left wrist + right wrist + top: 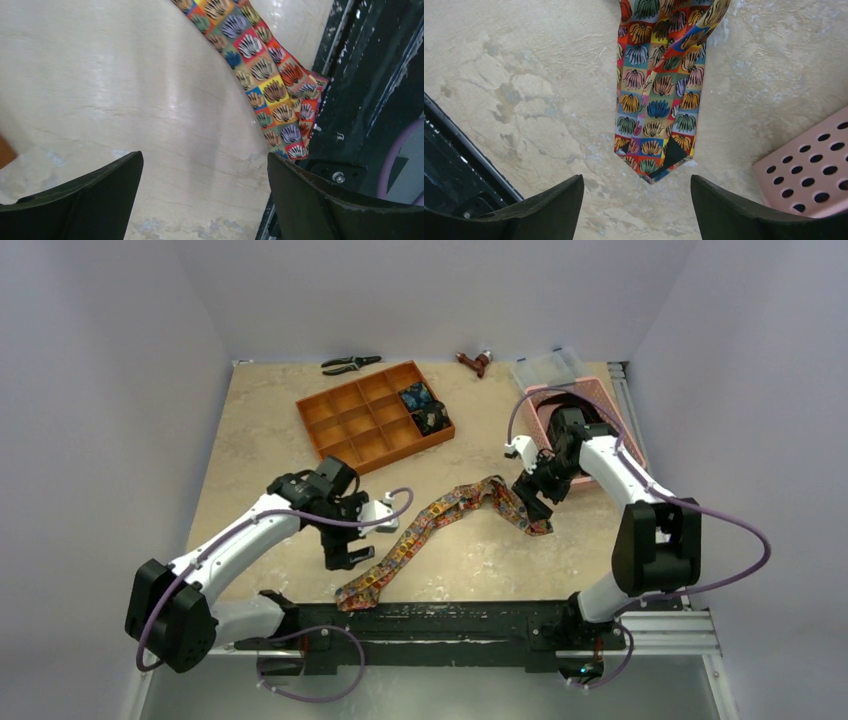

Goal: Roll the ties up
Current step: Flatten out the tie at the center of the board.

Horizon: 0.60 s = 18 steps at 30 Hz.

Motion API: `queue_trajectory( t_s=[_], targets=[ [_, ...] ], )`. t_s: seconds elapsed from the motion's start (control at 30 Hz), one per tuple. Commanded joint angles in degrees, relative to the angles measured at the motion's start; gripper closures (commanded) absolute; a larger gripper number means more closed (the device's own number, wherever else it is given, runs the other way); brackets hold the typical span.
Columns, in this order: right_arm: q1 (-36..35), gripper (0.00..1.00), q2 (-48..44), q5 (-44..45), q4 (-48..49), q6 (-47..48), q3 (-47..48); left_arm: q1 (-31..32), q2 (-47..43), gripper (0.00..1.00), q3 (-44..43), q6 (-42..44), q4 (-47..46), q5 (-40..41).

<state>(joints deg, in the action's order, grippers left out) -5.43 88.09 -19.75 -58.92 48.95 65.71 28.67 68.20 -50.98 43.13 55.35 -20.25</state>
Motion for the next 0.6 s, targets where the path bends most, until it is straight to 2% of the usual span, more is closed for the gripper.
queue_trajectory(
  t_s=[0.0,0.17,0.3,0.5,0.57],
  targets=[
    [-1.25,0.26,1.91,1.56,5.31,-5.26,-1.16,5.60,0.86,0.07,3.83,1.69,1.06,3.45],
    [-2.41,0.34,3.10,4.09,8.99,-6.85,-4.93,11.11,1.08,0.00,5.98,-1.02,1.52,1.57],
    [-2.95,0.39,3.86,5.59,11.35,-7.86,-6.85,14.88,2.70,0.00,7.08,-4.08,-0.47,2.67],
    [-3.36,0.40,4.76,6.48,13.75,-8.23,-9.59,20.34,8.72,0.06,9.11,-9.28,-7.01,13.43],
    [-3.36,0.41,4.83,6.88,14.40,-7.81,-11.33,20.81,10.92,0.12,8.86,-9.31,-8.00,17.35]
  ],
)
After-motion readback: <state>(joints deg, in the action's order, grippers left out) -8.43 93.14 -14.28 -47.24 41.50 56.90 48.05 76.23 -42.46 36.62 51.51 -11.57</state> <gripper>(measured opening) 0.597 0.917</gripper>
